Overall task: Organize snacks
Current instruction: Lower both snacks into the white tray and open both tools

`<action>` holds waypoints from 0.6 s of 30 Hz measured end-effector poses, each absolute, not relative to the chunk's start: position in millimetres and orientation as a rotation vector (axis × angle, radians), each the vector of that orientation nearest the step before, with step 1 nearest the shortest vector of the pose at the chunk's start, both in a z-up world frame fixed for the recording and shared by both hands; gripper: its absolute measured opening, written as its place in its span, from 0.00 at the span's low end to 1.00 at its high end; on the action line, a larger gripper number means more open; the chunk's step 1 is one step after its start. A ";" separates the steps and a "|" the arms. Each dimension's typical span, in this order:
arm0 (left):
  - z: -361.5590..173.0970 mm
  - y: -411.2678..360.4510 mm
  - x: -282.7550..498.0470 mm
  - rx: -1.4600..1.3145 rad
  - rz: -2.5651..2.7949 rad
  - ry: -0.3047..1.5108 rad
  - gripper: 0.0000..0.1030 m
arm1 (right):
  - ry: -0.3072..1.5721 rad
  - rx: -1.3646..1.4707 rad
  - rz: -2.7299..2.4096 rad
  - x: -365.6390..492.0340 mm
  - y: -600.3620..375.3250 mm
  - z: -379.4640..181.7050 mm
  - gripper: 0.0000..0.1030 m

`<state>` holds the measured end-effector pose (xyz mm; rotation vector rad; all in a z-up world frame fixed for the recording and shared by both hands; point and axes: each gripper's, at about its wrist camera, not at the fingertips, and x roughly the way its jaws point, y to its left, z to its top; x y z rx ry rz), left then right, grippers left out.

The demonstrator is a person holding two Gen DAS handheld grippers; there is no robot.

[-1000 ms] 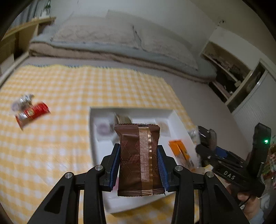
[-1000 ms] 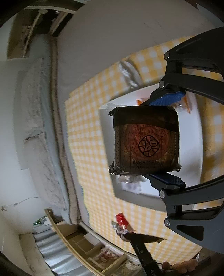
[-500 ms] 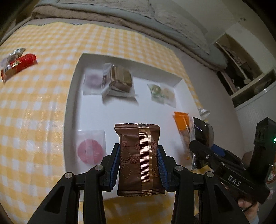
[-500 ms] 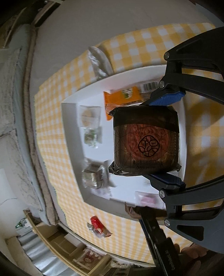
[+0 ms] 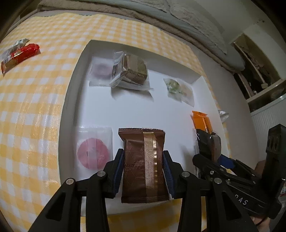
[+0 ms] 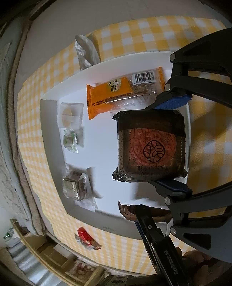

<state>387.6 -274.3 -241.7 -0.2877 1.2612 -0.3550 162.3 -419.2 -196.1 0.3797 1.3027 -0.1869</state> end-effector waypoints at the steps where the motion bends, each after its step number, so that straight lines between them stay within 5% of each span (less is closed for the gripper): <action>1: -243.3 -274.4 388.7 -0.297 -0.357 1.267 0.48 | 1.306 0.378 -0.190 162.6 -419.2 -197.1 0.66; 18: -223.2 -263.8 377.7 -0.162 -0.374 1.214 0.51 | 1.249 0.345 -0.238 156.9 -427.6 -177.6 0.88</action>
